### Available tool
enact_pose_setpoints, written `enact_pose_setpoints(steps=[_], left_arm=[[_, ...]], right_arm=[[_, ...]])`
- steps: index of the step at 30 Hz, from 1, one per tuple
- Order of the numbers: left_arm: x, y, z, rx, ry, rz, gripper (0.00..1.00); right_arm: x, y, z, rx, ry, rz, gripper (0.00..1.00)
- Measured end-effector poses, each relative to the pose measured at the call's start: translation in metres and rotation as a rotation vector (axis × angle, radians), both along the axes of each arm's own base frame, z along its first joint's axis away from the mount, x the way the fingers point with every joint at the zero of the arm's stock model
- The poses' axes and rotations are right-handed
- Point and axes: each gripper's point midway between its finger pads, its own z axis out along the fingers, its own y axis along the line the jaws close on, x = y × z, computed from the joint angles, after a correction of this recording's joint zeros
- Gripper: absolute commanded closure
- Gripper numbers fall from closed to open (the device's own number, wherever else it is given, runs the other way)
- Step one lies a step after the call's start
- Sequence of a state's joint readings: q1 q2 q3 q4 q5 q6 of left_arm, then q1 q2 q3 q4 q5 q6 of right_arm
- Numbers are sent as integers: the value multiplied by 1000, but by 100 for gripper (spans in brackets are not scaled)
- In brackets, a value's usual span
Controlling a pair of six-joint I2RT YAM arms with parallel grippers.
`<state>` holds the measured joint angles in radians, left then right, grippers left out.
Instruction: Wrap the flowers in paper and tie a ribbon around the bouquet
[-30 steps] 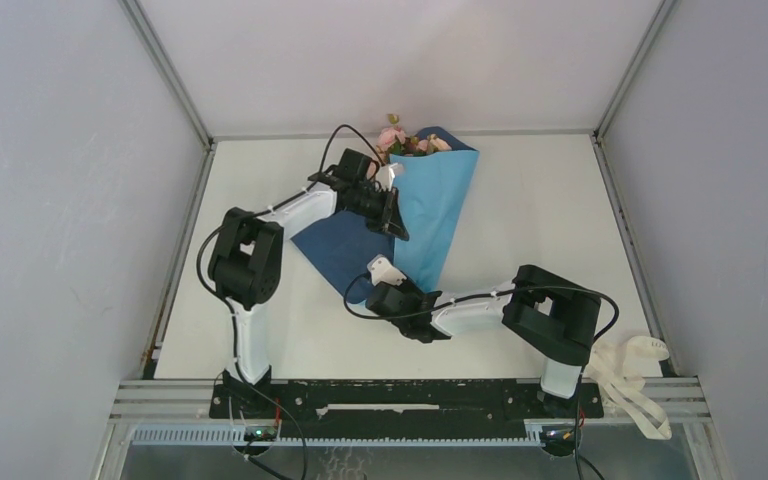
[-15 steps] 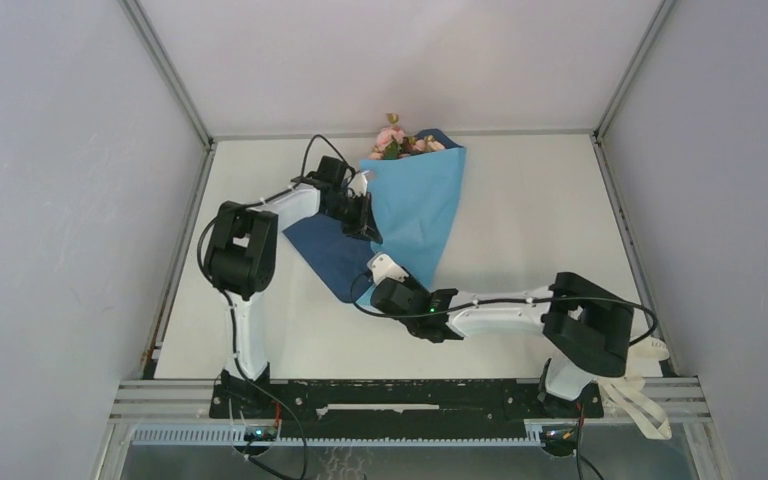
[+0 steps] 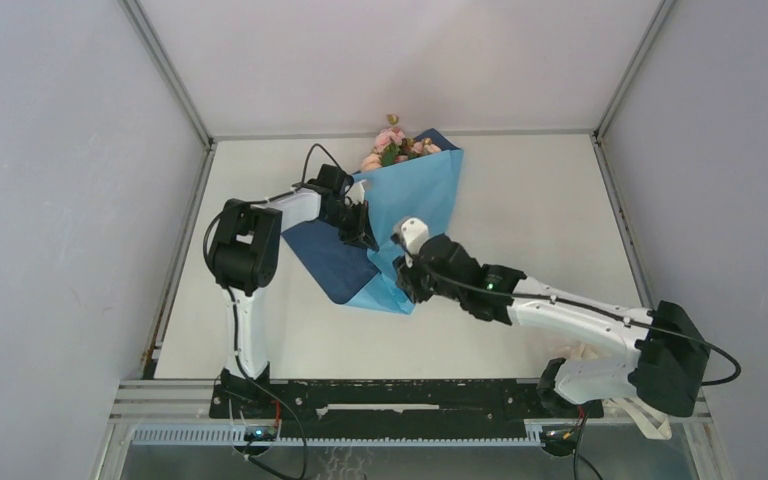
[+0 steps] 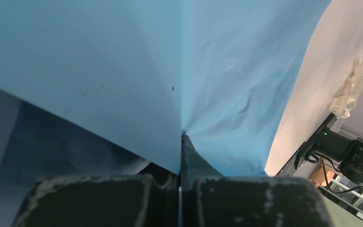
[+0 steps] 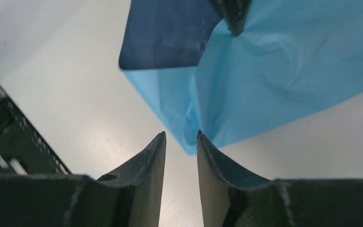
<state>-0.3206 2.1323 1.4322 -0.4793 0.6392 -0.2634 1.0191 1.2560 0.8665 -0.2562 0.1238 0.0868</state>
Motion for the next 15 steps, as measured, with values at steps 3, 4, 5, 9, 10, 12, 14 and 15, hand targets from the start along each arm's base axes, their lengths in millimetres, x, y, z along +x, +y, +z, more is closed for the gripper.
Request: enact_pose_setpoints(steps=[3, 4, 5, 9, 10, 12, 14, 15], left_arm=[[0, 0, 0, -2, 2, 1, 100], [0, 1, 0, -2, 2, 1, 100], [0, 1, 0, -2, 2, 1, 100], [1, 2, 0, -1, 2, 2, 100], [1, 2, 0, -1, 2, 2, 100], [1, 2, 0, 0, 2, 2, 100], [0, 2, -1, 1, 2, 2, 100], [0, 2, 0, 3, 4, 1, 100]], right_arm=[[24, 0, -2, 69, 42, -72, 74], [33, -2, -9, 74, 60, -109, 78], [39, -3, -16, 73, 78, -135, 82], [48, 0, -62, 48, 191, -190, 97], [44, 4, -74, 35, 221, -180, 99], [31, 12, -97, -1, 270, -145, 100], [10, 21, -115, -46, 303, -92, 100], [1, 25, -120, -61, 313, -69, 100]])
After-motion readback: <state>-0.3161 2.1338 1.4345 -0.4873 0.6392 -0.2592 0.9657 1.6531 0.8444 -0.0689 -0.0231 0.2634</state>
